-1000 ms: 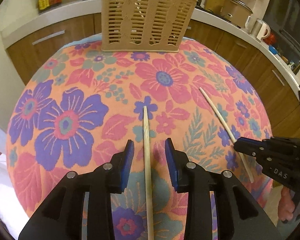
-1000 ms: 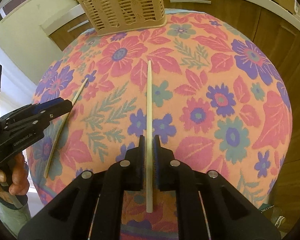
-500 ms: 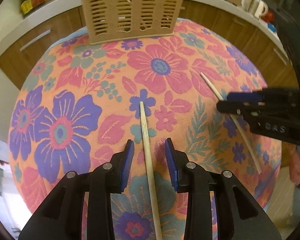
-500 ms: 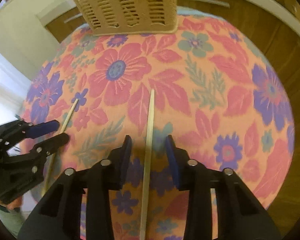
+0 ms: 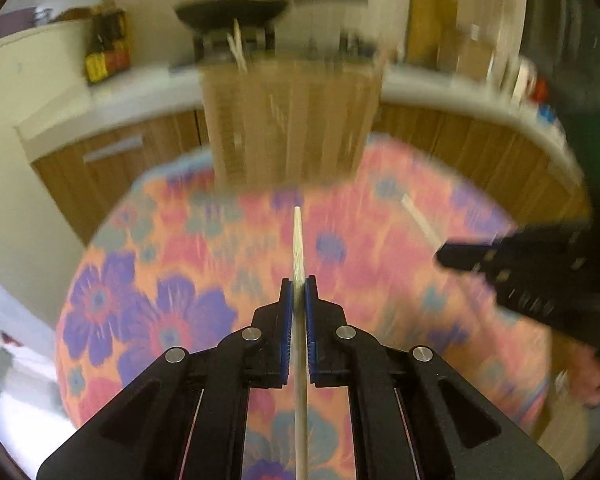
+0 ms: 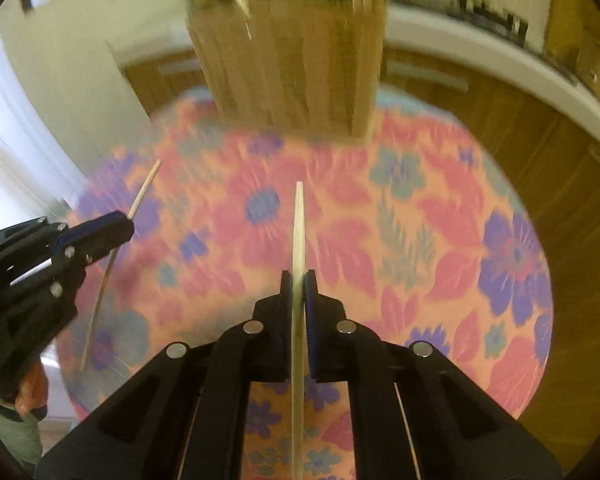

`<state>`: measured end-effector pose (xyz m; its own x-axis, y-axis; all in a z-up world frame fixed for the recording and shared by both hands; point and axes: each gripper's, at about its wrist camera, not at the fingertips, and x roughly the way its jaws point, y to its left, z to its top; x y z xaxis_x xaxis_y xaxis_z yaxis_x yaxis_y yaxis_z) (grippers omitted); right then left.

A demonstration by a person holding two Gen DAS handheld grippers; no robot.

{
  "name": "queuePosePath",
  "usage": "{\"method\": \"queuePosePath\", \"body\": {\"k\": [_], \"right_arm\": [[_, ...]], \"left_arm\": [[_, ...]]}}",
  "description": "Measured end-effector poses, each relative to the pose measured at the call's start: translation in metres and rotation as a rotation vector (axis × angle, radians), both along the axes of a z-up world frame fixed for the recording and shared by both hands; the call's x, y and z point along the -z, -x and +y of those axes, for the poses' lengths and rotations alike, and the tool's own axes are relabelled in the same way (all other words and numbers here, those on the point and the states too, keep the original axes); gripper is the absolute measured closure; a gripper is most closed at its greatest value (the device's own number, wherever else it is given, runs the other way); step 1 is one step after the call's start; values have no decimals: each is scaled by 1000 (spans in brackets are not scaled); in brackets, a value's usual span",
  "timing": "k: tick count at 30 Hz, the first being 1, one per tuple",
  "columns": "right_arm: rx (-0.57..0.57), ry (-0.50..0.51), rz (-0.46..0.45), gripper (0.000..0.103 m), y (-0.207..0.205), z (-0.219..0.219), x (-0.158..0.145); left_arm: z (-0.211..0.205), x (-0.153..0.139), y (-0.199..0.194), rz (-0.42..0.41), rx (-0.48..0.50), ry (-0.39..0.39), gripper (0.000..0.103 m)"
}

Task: Organize utensils
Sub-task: 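Lift both chopsticks over the caddy and open both tools to drop them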

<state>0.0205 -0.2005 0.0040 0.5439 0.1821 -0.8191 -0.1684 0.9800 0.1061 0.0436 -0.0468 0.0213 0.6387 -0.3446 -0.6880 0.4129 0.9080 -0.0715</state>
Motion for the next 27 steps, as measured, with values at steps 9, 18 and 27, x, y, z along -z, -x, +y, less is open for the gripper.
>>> {"method": "queuePosePath", "body": {"k": [9, 18, 27], "right_arm": [[58, -118, -314, 99, -19, -20, -90], [79, -244, -520, 99, -70, -18, -146], [299, -92, -808, 99, -111, 7, -166]], "left_arm": [[10, -96, -15, -323, 2, 218, 99], [-7, -143, -65, -445, 47, 350, 99], [-22, -149, -122, -535, 16, 450, 99]]}}
